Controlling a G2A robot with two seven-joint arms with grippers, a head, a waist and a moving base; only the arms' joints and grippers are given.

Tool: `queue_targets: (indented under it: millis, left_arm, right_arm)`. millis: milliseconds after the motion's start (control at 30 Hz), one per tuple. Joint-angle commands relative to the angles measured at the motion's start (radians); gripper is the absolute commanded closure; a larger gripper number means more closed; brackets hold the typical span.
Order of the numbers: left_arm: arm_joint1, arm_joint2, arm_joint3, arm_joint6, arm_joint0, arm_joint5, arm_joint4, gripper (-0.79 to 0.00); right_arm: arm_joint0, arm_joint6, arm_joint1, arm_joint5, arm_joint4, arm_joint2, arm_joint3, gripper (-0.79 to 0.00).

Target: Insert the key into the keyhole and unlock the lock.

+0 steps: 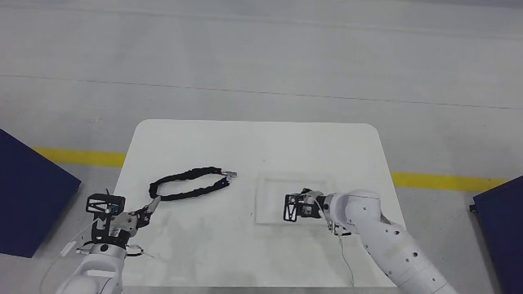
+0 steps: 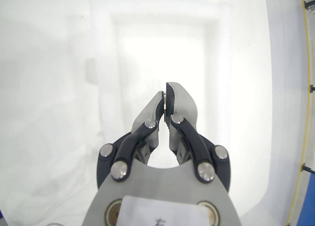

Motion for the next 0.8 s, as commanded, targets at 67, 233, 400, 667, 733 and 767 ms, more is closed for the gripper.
queue_targets:
  millis: [67,233,400,667,733,767]
  left_arm:
    - [0.000,0.000,0.000,0.000,0.000,0.000,0.000,-0.785]
    - [0.000,0.000,0.000,0.000,0.000,0.000,0.000,-0.785]
    - [0.000,0.000,0.000,0.000,0.000,0.000,0.000,-0.785]
    - [0.000,0.000,0.000,0.000,0.000,0.000,0.000,-0.785]
    - [0.000,0.000,0.000,0.000,0.000,0.000,0.000,-0.785]
    - [0.000,0.000,0.000,0.000,0.000,0.000,0.000,-0.785]
  right_arm:
    - [0.005,0.084,-0.009,-0.021,0.132,0.012,0.017,0.000]
    - [0.015,0.190,-0.017,-0.013,0.224,0.021,0.003,0.000]
    - [0.011,0.185,-0.013,0.015,0.171,0.021,-0.037,0.000]
    - [-0.007,0.021,0.004,0.045,-0.037,0.009,-0.087,0.000]
    - [-0.011,-0.003,0.008,0.053,-0.081,0.007,-0.090,0.000]
    - [-0.016,-0.012,0.009,0.054,-0.084,0.009,-0.084,0.000]
